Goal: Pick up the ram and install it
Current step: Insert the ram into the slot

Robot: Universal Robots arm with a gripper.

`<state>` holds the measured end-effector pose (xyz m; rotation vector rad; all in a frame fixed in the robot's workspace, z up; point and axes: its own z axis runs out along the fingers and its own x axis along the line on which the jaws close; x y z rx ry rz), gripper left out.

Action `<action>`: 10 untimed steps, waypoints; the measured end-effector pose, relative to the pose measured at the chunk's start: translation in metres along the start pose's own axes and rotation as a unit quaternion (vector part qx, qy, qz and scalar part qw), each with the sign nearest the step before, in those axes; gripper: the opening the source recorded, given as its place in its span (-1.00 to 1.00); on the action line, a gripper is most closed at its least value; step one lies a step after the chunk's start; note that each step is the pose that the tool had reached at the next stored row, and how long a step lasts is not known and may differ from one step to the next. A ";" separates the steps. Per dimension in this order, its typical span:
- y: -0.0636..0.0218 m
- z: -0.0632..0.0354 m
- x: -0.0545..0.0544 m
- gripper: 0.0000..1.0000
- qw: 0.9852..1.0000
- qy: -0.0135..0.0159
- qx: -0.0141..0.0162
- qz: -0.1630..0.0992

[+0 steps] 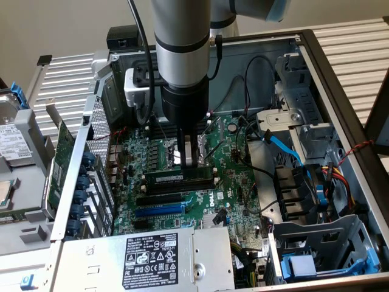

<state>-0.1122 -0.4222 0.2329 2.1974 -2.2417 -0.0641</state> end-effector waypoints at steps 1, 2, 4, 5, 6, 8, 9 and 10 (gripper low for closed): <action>0.0000 0.0002 0.000 -0.74 1.000 0.000 0.000 0.000; 0.0000 0.0003 0.000 -0.74 1.000 0.000 0.000 0.000; 0.0002 0.0013 0.000 -0.74 1.000 0.000 0.000 0.000; 0.0003 0.0013 0.000 -0.74 1.000 0.000 0.000 0.000; 0.0003 0.0013 0.000 -0.74 1.000 0.000 0.000 0.001; 0.0003 0.0015 0.001 -0.74 1.000 0.000 0.000 0.000; 0.0004 0.0018 0.001 -0.74 1.000 0.000 0.000 0.000; 0.0004 0.0020 0.001 -0.74 1.000 0.000 0.000 0.000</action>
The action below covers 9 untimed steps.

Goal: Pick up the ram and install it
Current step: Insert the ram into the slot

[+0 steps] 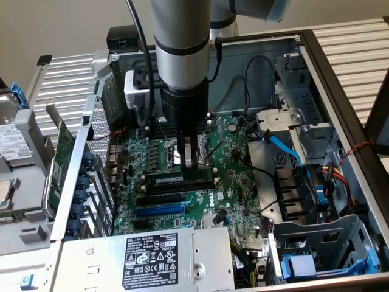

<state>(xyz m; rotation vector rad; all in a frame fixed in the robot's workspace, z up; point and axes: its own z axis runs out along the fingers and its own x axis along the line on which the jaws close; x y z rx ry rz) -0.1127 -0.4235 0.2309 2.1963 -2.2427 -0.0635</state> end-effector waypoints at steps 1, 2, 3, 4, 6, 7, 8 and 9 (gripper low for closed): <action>0.0000 0.0001 0.000 -0.74 1.000 0.000 0.000 0.000; 0.0000 0.0001 0.000 -0.74 1.000 0.000 0.000 0.000; -0.0001 0.0002 0.000 -0.74 1.000 0.000 0.000 0.000; -0.0001 0.0004 0.000 -0.74 1.000 0.000 0.000 0.000; 0.0000 0.0005 0.000 -0.74 1.000 0.000 0.000 0.000; 0.0000 0.0005 0.000 -0.74 1.000 0.000 0.000 0.000; 0.0000 0.0005 0.000 -0.74 1.000 0.000 0.000 0.000; 0.0000 0.0005 0.000 -0.74 1.000 0.000 0.000 0.000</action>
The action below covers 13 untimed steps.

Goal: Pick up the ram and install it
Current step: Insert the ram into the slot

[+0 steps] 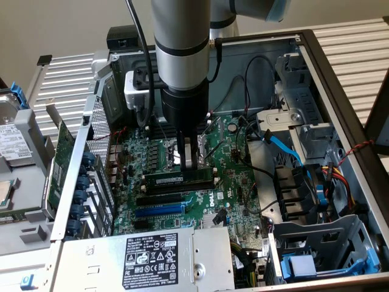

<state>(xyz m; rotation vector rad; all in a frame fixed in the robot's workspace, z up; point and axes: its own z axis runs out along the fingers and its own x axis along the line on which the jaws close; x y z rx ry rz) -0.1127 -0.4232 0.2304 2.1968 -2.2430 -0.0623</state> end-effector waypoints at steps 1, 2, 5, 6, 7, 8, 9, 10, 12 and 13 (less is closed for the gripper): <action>0.0000 0.0000 0.000 -0.74 1.000 0.000 0.000 0.000; 0.0000 0.0000 0.000 -0.74 1.000 0.000 0.000 0.000; 0.0000 0.0000 0.000 -0.74 1.000 0.000 0.000 0.000; 0.0000 0.0002 0.000 -0.74 1.000 0.000 0.000 0.000; 0.0000 0.0002 0.000 -0.74 1.000 0.000 0.000 0.000; 0.0000 0.0001 0.000 -0.74 1.000 0.000 0.000 0.000; 0.0000 0.0001 0.001 -0.74 1.000 0.000 0.000 0.000; 0.0000 0.0002 0.001 -0.74 1.000 0.000 0.000 0.000; 0.0000 0.0002 0.001 -0.74 1.000 0.000 0.000 0.001; 0.0000 0.0002 0.001 -0.74 1.000 0.000 0.001 0.001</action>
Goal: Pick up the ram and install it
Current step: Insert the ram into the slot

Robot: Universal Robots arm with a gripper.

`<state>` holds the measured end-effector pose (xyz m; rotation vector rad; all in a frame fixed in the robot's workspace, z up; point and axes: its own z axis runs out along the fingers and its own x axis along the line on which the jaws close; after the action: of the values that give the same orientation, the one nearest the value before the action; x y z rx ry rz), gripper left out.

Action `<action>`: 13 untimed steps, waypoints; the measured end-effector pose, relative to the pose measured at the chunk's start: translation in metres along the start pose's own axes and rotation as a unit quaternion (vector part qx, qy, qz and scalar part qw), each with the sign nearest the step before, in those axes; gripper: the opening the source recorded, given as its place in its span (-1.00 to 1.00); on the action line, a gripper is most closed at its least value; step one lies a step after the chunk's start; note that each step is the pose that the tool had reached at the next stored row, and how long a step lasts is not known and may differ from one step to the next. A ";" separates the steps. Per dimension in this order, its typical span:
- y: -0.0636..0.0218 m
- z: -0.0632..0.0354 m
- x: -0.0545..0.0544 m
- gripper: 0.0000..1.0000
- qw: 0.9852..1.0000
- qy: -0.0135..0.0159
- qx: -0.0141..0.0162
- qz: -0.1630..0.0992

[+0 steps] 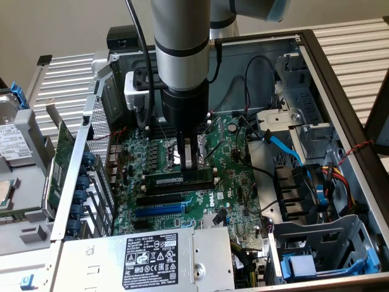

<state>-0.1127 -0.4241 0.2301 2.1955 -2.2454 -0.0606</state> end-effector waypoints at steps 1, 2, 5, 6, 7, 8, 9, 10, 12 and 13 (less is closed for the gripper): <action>0.0000 0.0000 0.000 -0.74 1.000 0.000 0.000 0.000; 0.0001 0.0001 0.000 -0.74 1.000 0.000 0.000 0.000; 0.0002 0.0003 0.000 -0.74 1.000 0.000 0.001 0.000; 0.0002 0.0004 0.000 -0.74 1.000 0.000 0.001 0.000; 0.0002 0.0006 0.000 -0.74 1.000 0.000 0.001 0.000; 0.0002 0.0006 0.000 -0.74 1.000 0.000 0.001 0.000; 0.0002 0.0007 0.000 -0.74 1.000 0.000 0.001 0.000; 0.0001 0.0007 0.000 -0.74 1.000 0.000 0.002 0.000; 0.0002 0.0008 0.000 -0.74 1.000 0.000 0.002 0.000; 0.0002 0.0008 0.000 -0.74 1.000 0.000 0.002 0.000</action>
<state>-0.1129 -0.4241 0.2293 2.1973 -2.2476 -0.0563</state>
